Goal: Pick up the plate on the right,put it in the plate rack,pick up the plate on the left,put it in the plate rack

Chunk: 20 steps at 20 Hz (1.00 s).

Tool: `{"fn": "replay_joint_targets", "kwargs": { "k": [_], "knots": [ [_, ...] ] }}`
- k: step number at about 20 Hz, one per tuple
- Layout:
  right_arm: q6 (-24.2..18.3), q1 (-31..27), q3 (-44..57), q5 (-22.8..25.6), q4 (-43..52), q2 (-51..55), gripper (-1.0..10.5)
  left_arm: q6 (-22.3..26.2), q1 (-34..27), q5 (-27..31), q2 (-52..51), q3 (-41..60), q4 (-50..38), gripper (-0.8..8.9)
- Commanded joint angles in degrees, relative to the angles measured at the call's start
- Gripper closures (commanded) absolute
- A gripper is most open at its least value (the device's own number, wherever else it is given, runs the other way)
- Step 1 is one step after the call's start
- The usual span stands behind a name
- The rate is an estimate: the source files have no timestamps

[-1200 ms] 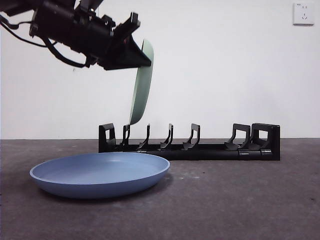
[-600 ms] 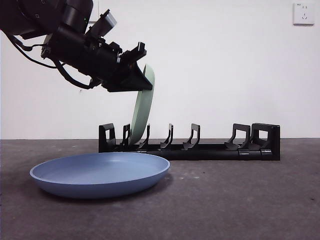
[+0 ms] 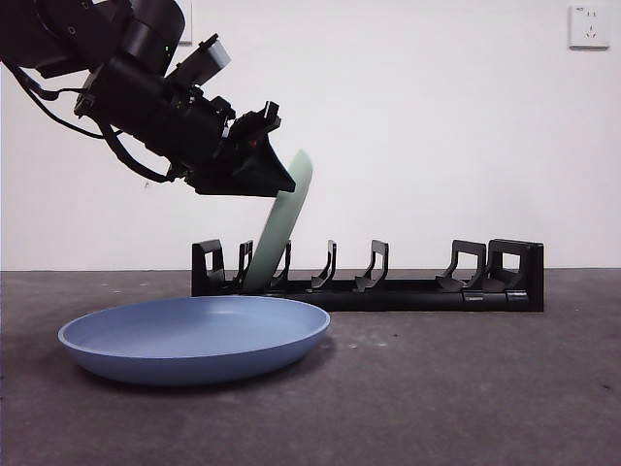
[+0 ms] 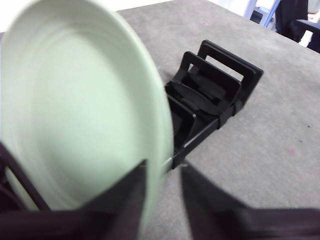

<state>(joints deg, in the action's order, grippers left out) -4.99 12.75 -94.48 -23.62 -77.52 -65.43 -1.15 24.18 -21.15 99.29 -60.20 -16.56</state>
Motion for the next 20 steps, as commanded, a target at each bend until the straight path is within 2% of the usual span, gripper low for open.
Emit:
{"fn": "replay_joint_targets", "kwargs": {
  "k": [1,6,10,13,18,20],
  "knots": [
    [-0.4,0.0,0.6,-0.2,-0.2,0.0,5.7,0.3,0.7,-0.3,0.5,0.1,-0.2,6.47],
    [-0.4,0.0,0.6,-0.2,-0.4,0.0,5.7,-0.3,1.7,-0.4,-0.6,0.1,1.0,6.47],
    [-0.4,0.0,0.6,-0.2,-0.1,-0.1,5.7,0.3,1.9,-0.2,-5.4,0.1,4.7,6.45],
    [-0.4,0.0,0.6,-0.2,0.0,-0.1,5.7,0.6,1.6,-0.2,-9.4,0.1,8.0,5.31],
    [-0.1,0.0,0.6,-0.2,0.9,-0.4,5.7,1.9,1.6,-0.2,-19.5,0.1,19.1,5.29],
    [0.2,0.0,0.6,-0.2,1.7,-1.4,5.7,5.3,1.6,-0.2,-25.4,0.1,25.7,5.29]
  ]
}}
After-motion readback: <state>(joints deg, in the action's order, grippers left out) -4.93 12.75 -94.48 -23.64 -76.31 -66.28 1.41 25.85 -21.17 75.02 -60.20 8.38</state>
